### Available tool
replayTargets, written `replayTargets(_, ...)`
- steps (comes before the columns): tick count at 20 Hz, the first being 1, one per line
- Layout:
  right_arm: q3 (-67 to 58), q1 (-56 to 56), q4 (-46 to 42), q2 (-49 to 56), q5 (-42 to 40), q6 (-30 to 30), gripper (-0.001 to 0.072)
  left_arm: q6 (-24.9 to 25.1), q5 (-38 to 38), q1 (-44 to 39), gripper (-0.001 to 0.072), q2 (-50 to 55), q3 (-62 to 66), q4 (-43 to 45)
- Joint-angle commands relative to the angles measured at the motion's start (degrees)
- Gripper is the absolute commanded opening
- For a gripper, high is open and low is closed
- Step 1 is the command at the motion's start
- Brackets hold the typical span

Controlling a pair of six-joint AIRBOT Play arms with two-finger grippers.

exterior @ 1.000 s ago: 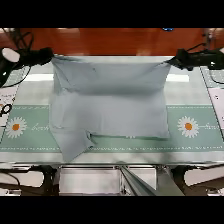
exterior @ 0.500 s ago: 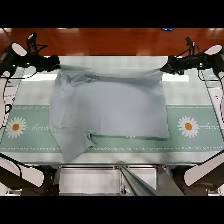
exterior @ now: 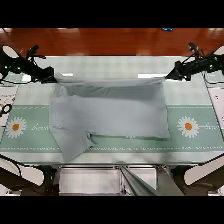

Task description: Fold the shirts.

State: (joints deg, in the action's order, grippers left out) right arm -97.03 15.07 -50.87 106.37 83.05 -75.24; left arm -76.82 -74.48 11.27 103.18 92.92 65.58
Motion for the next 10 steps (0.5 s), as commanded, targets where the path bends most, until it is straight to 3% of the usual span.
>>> replayTargets(1, 4.87, -0.90, -3.58, -0.11, 1.42, 0.02, 0.0023, 1.18, -4.04, 0.22, 0.0019, -0.04, -3.02, -0.02)
replayTargets(10, 6.47, -0.87, -11.28, -0.11, 3.37, -2.32, 0.0023, 1.38, -6.25, 0.61, 0.0019, 0.02, -3.89, 0.59)
